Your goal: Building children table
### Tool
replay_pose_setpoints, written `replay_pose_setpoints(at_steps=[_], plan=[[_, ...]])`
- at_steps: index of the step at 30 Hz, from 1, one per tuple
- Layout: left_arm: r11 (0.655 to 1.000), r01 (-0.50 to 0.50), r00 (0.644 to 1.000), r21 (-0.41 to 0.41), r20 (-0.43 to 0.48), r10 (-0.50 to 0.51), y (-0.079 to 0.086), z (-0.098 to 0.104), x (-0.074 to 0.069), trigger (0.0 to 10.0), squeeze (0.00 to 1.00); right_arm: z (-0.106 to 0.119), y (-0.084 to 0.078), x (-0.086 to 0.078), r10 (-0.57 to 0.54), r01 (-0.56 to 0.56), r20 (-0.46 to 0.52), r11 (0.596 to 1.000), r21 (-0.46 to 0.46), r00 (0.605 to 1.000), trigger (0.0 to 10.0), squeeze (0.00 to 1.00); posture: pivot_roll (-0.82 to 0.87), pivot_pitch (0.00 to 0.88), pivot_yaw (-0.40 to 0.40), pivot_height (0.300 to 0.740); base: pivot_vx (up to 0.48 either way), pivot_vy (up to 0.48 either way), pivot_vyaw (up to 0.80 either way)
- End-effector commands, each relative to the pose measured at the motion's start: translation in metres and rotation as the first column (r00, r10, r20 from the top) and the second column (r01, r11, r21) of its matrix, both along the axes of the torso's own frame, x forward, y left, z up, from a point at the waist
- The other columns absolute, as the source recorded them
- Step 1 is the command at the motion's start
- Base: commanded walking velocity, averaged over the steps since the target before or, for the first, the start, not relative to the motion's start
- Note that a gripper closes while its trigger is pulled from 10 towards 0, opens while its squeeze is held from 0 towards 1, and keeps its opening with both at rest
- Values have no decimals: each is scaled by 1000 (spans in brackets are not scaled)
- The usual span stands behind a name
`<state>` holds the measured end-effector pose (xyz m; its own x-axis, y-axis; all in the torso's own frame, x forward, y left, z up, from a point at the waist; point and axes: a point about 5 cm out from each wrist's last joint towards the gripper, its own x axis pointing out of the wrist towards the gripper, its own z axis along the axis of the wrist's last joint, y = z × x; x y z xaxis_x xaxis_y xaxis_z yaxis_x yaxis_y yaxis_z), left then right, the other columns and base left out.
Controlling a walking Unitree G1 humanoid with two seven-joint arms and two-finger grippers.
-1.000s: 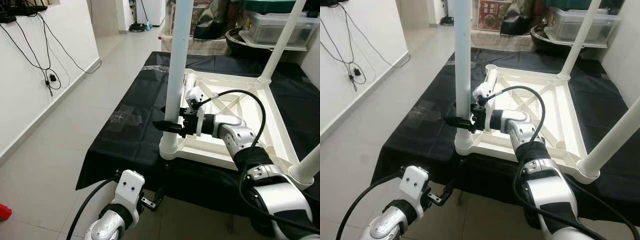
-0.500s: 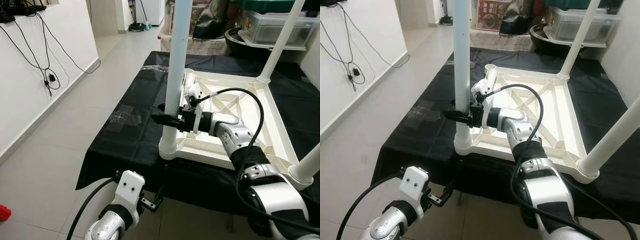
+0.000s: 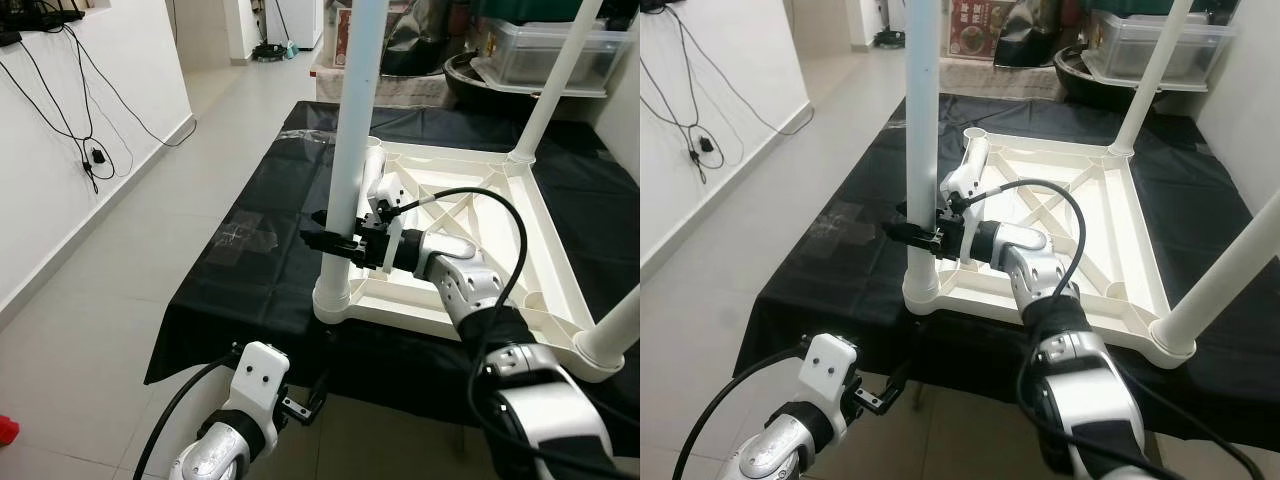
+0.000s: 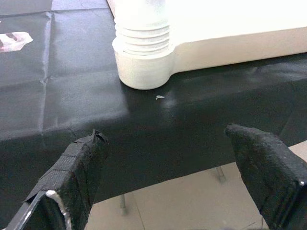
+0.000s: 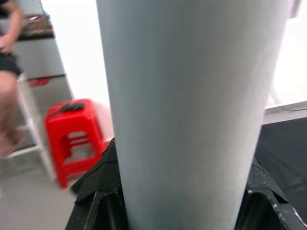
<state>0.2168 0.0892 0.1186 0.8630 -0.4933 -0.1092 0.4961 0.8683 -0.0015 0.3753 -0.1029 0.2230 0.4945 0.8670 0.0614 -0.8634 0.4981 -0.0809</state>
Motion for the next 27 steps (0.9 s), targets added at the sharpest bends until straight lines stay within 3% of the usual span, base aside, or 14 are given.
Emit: replay_pose_setpoints(at_steps=[1, 5, 9, 11, 13, 15, 17, 18, 19, 20, 22, 23, 25, 27], plan=[[1000, 7, 1000, 13, -7, -7, 1, -1, -2, 10000, 0, -15, -4, 3, -111, 110, -61, 994, -18, 992, 0, 0, 121, 124, -43, 740, 0, 0, 0], [1000, 8, 1000, 14, -7, -8, 1, -1, -1, 10000, 0, -16, -8, 6, -198, 197, -64, 980, -20, 978, 0, 0, 118, 121, -41, 740, 0, 0, 0], [1000, 11, 1000, 16, -8, -11, 1, -2, -1, 10000, 0, -15, -19, 14, -450, 450, -61, 893, -17, 891, 0, 0, 113, 116, -36, 740, 0, 0, 0], [1000, 15, 1000, 21, -7, -15, 2, -2, 1, 10000, 0, -17, -42, 17, -777, 780, -90, 626, 4, 623, 0, 0, 111, 109, -34, 740, 0, 0, 0], [1000, 15, 1000, 21, -7, -15, 2, -2, 1, 10000, 0, -17, -42, 17, -777, 780, -90, 626, 4, 623, 0, 0, 111, 109, -34, 740, 0, 0, 0], [1000, 17, 1000, 24, -7, -16, 2, -3, 2, 10000, 0, -18, -55, 5, -936, 945, -130, 325, 40, 327, 0, 0, 110, 102, -31, 740, 0, 0, 0], [1000, 17, 1000, 24, -7, -16, 2, -3, 2, 10000, 0, -18, -55, 5, -936, 945, -130, 325, 40, 327, 0, 0, 110, 102, -31, 740, 0, 0, 0], [1000, 17, 1000, 25, -8, -17, 2, -3, 2, 10000, 0, -19, -56, -3, -967, 978, -150, 200, 61, 207, 0, 0, 112, 99, -33, 740, 0, 0, 0], [1000, 17, 1000, 25, -8, -17, 2, -3, 2, 10000, 0, -19, -56, -3, -967, 978, -150, 200, 61, 207, 0, 0, 112, 99, -33, 740, 0, 0, 0], [1000, 18, 1000, 25, -9, -18, 1, -4, 2, 10000, 0, -20, -54, -9, -978, 993, -183, 91, 80, 104, 0, 0, 122, 95, -35, 740, 0, 0, 0], [1000, 18, 1000, 25, -9, -18, 1, -4, 2, 10000, 0, -20, -54, -9, -978, 993, -183, 91, 80, 104, 0, 0, 122, 95, -35, 740, 0, 0, 0], [999, 20, 1000, 26, -10, -19, 1, -4, 2, 10000, 0, -21, -50, -13, -978, 996, -206, 17, 86, 34, 0, 0, 124, 92, -39, 740, 0, 0, 0], [999, 20, 1000, 26, -10, -19, 1, -4, 2, 10000, 0, -21, -50, -13, -978, 996, -206, 17, 86, 34, 0, 0, 124, 92, -39, 740, 0, 0, 0], [999, 20, 1000, 30, -8, -20, 1, -5, 3, 10000, 0, -27, -36, -16, -963, 996, -265, -71, 52, -54, 0, 0, 126, 89, -39, 740, 0, 0, 0]])
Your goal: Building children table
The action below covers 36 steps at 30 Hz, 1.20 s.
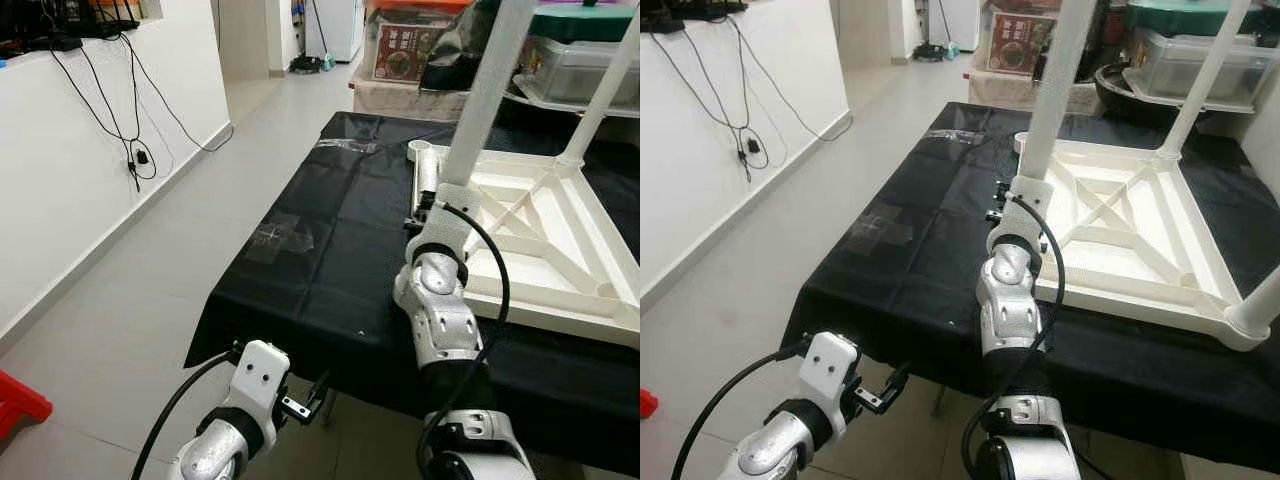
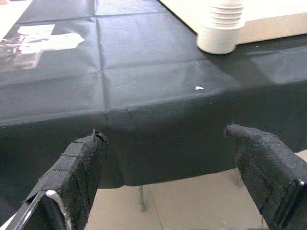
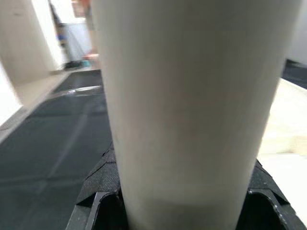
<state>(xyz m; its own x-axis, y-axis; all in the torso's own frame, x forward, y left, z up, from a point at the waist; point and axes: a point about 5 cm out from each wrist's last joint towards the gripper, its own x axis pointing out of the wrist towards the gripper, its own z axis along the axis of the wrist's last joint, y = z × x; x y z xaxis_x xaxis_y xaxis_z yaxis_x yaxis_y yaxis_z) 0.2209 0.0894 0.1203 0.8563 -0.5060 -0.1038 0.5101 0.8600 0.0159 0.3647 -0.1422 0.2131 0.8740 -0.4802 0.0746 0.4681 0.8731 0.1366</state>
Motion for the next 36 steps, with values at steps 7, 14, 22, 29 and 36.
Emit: replay_pose_setpoints(at_steps=[7, 14, 22, 29, 36], plan=[[1000, 4, 1000, 25, -22, -4, 2, -8, 2, 10000, 0, -18, 18, -5, -41, 46, -80, 997, 63, 996, 10000, 0, 121, 82, -34, 740, 0, 0, 0], [999, 5, 1000, 33, -20, -4, 5, -9, 7, 10000, 0, -16, 16, -4, 62, -60, -28, 997, 41, 998, 10000, 1000, 115, 71, -28, 740, 0, 0, 0], [1000, -16, 997, -17, 69, 18, 6, 3, 8, 10000, 0, -19, 5, 0, 257, -259, 53, 965, 39, 965, 10000, 0, 111, 66, -23, 740, 0, 0, 0], [997, 40, 990, -67, 134, -30, 0, 16, 5, 10000, 0, -21, -8, 10, 638, -639, 66, 769, -5, 767, 10000, 0, 120, 56, -27, 740, 0, 0, 0], [996, 45, 992, -73, 119, -37, -1, 14, 5, 10000, 0, -11, -14, 14, 835, -835, 48, 549, -26, 548, 10000, 0, 117, 52, -29, 740, 0, 0, 0]])
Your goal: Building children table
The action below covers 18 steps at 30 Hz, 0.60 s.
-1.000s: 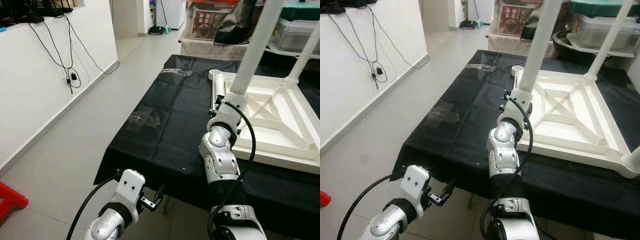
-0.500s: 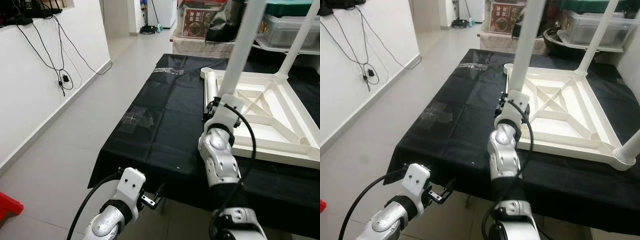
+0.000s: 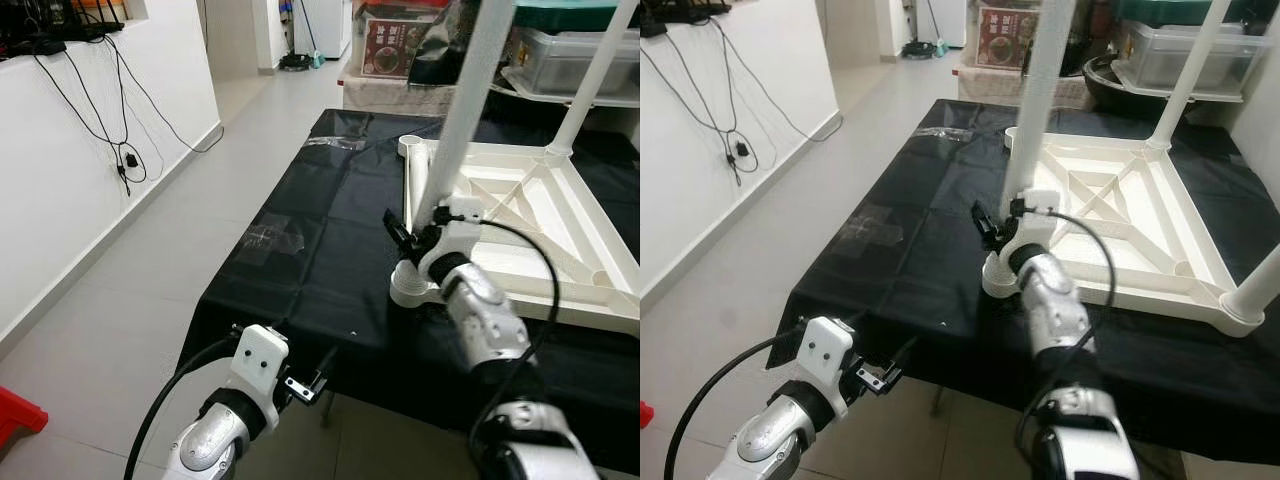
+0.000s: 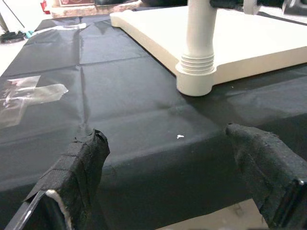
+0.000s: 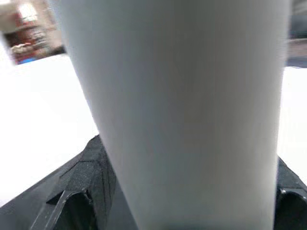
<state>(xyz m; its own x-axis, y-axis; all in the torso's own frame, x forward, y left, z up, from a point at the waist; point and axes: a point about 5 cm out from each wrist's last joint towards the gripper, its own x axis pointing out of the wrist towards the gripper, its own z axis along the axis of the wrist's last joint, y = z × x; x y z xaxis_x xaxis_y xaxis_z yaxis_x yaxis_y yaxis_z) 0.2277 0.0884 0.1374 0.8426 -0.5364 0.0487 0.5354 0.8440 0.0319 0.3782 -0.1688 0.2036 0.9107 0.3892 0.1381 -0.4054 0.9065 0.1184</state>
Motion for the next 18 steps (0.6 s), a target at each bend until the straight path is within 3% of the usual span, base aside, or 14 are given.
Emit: replay_pose_setpoints(at_steps=[1, 2, 4, 5, 7, 9, 11, 16, 17, 18], plan=[[1000, 8, 1000, -9, -22, -8, -1, -4, -1, 10000, 0, 2, 15, -1, 211, -211, -21, 977, -8, 977, 10000, 0, 120, 47, -30, 740, 0, 0, 0], [1000, 8, 1000, -9, -22, -8, -1, -4, -1, 10000, 0, 2, 15, -1, 211, -211, -21, 977, -8, 977, 10000, 0, 120, 47, -30, 740, 0, 0, 0], [999, 37, 999, -21, -14, -38, -4, -2, -1, 10000, 0, 9, 26, -6, 486, -488, -37, 871, -51, 873, 10000, 0, 132, 41, -34, 740, 0, 0, 0], [998, 52, 999, -28, -10, -52, -6, -1, -2, 10000, 0, 11, 31, -9, 575, -576, -41, 814, -72, 817, 10000, 0, 138, 39, -39, 740, 0, 0, 0], [997, 63, 998, -35, -9, -64, -7, 0, -3, 10000, 0, 12, 38, -12, 654, -655, -47, 750, -88, 755, 10000, 0, 142, 39, -37, 740, 0, 0, 0], [997, 64, 998, -36, -9, -64, -7, -1, -3, 10000, 0, 12, 40, -12, 679, -680, -48, 728, -90, 733, 10000, 0, 142, 39, -37, 740, 0, 0, 0], [997, 65, 998, -42, -11, -66, -7, -1, -4, 10000, 0, 13, 45, -14, 742, -742, -39, 664, -94, 669, 10000, 0, 151, 36, -44, 740, 0, 0, 0], [997, 67, 998, -46, -12, -68, -7, -1, -5, 10000, 0, 13, 48, -15, 784, -783, -42, 613, -103, 620, 10000, 0, 155, 36, -46, 740, 0, 0, 0], [997, 68, 998, -48, -12, -68, -7, -1, -6, 10000, 0, 12, 49, -16, 794, -793, -47, 599, -111, 606, 7961, 0, 156, 36, -45, 740, 0, 0, 0], [996, 69, 997, -49, -13, -70, -7, -1, -7, 10000, 0, 9, 50, -15, 789, -788, -56, 601, -136, 611, 706, 0, 156, 36, -44, 740, 0, 0, 0]])
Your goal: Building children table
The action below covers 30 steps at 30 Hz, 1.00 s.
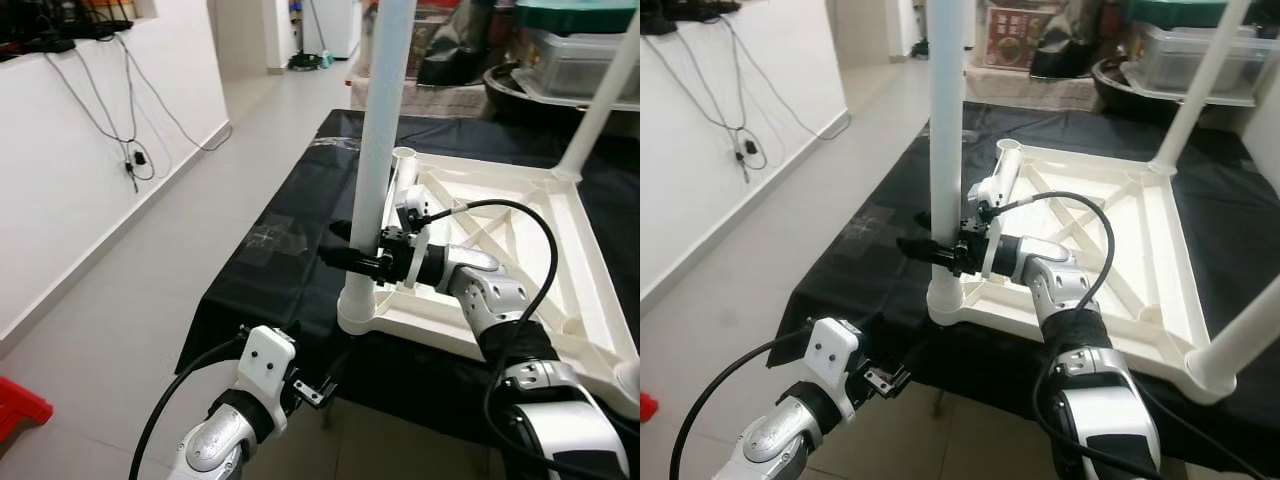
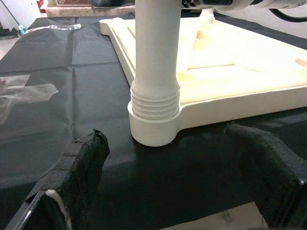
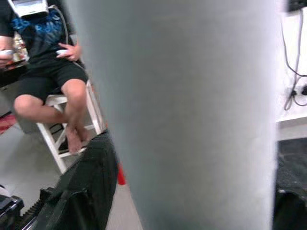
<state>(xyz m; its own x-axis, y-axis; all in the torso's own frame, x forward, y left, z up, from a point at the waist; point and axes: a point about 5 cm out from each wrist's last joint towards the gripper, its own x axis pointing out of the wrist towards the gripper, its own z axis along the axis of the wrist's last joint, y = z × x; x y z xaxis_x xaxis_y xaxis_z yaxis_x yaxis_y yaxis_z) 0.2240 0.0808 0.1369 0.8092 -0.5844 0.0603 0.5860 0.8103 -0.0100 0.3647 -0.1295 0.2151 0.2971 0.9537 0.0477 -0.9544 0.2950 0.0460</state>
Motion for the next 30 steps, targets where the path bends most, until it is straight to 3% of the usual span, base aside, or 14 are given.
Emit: replay_pose_setpoints(at_steps=[1, 7, 10, 11, 12, 16, 18, 19, 20, 21, 23, 25, 27, 30], plan=[[1000, 9, 1000, -7, -1, -9, 1, 0, -3, 10000, 0, -2, 11, -1, 59, -58, 24, 998, -23, 998, 706, 0, 156, 36, -44, 740, 0, 0, 0], [1000, 19, 1000, -13, 2, -19, 0, 0, -5, 10000, 0, -13, 11, 0, -1, 5, 63, 997, -72, 998, 0, 0, 149, 34, -37, 740, 0, 0, 0], [999, 25, 999, -24, 22, -24, -2, 2, -5, 10000, 0, -18, 6, 3, -181, 182, 71, 983, -15, 981, 0, 0, 143, 31, -37, 740, 0, 0, 0], [999, 16, 999, -27, 32, -15, -2, 4, -3, 10000, 0, -18, 0, 12, -396, 396, 52, 918, 20, 917, 0, 0, 141, 29, -34, 740, 0, 0, 0], [999, 16, 999, -27, 32, -15, -2, 4, -3, 10000, 0, -18, 0, 12, -396, 396, 52, 918, 20, 917, 0, 0, 141, 29, -34, 740, 0, 0, 0], [1000, 13, 999, -28, 33, -12, -2, 4, -2, 10000, 0, -20, -11, 20, -632, 631, -11, 774, 55, 775, 0, 0, 134, 28, -33, 740, 0, 0, 0], [1000, 17, 1000, -26, 27, -16, -2, 2, -2, 10000, 0, -28, -27, 21, -831, 835, -87, 547, 55, 550, 0, 0, 124, 25, -29, 740, 0, 0, 0], [1000, 18, 1000, -25, 24, -18, -2, 1, -2, 10000, 0, -36, -38, 17, -923, 928, -97, 373, 24, 373, 0, 0, 120, 25, -28, 740, 0, 0, 0], [1000, 18, 1000, -25, 24, -18, -2, 1, -2, 10000, 0, -36, -38, 17, -923, 928, -97, 373, 24, 373, 0, 0, 120, 25, -28, 740, 0, 0, 0], [1000, 21, 1000, -22, 19, -20, -3, 0, -2, 10000, 0, -46, -49, 3, -988, 992, -98, 124, -11, 122, 0, 0, 120, 21, -23, 740, 0, 0, 0], [1000, 21, 1000, -22, 19, -20, -3, 0, -2, 10000, 0, -46, -49, 3, -988, 992, -98, 124, -11, 122, 0, 0, 120, 21, -23, 740, 0, 0, 0], [1000, 23, 1000, -20, 17, -22, -3, -1, -2, 10000, 0, -51, -47, -11, -994, 1000, -105, -18, -18, -20, 0, 0, 121, 22, -26, 740, 0, 0, 0], [1000, 23, 1000, -20, 17, -22, -3, -1, -2, 10000, 0, -51, -47, -11, -994, 1000, -105, -18, -18, -20, 0, 0, 121, 22, -26, 740, 0, 0, 0], [1000, 23, 1000, -17, 17, -23, -2, -1, -1, 10000, 0, -48, -31, -22, -966, 977, -148, -213, -17, -213, 0, 0, 124, 27, -29, 740, 0, 0, 0]])
